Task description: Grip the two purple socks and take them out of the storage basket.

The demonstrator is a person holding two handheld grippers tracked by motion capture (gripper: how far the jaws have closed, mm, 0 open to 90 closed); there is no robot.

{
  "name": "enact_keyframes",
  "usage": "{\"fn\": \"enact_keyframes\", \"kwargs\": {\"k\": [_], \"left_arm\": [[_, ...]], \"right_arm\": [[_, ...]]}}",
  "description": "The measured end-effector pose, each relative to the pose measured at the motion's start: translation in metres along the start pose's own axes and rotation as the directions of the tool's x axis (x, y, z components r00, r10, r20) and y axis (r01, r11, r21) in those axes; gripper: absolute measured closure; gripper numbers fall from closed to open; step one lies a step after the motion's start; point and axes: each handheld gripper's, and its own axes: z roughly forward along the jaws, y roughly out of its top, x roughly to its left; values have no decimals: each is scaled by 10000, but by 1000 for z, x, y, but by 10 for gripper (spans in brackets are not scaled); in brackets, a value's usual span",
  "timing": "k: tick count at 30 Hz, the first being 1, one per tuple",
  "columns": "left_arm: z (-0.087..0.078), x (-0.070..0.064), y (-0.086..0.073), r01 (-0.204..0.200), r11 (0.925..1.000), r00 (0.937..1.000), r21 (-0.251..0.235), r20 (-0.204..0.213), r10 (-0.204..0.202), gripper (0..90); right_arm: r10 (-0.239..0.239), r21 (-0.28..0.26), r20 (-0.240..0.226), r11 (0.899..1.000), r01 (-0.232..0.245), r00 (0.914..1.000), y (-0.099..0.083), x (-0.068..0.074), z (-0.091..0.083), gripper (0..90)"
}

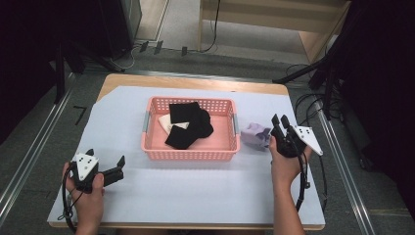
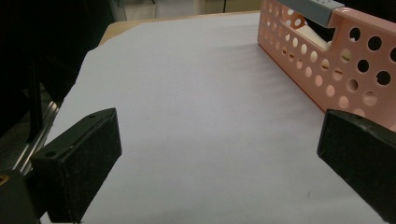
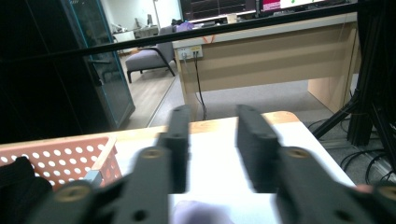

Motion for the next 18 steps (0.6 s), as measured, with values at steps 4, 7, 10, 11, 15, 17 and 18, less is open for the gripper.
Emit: {"fn": "enact_keyframes", "kwargs": {"k": [4,7,10,11,15,17,18], "left_arm": [[0,0,0,14,10000,10000,-11,-11,-14,5],[0,0,0,-15,10000,10000,-6,-10,15,4],[0,0,0,-20,10000,10000,-9,-13,20,5],[0,0,0,-25,10000,10000,-8,-20,25,4],[0,0,0,-24,10000,10000,-6,-24,24,4],[0,0,0,-24,10000,10000,1,-16,24,5],[0,0,0,-31,10000,10000,2,-19,31,4]], "right_arm": [[-252,-15,-66,9997,252,9997,2,-1,-5,415],[46,0,-339,10000,-46,9994,2,-3,-12,332],[245,-32,-611,9997,-248,9978,-1,-7,-21,260],[183,-40,-651,9998,-186,9977,-3,-8,-22,252],[201,156,-748,9997,-190,9970,-11,-14,-32,183],[180,226,-830,9996,-162,9964,-13,-18,-36,160],[231,307,-834,9993,-206,9962,-15,-19,-38,151]]}}
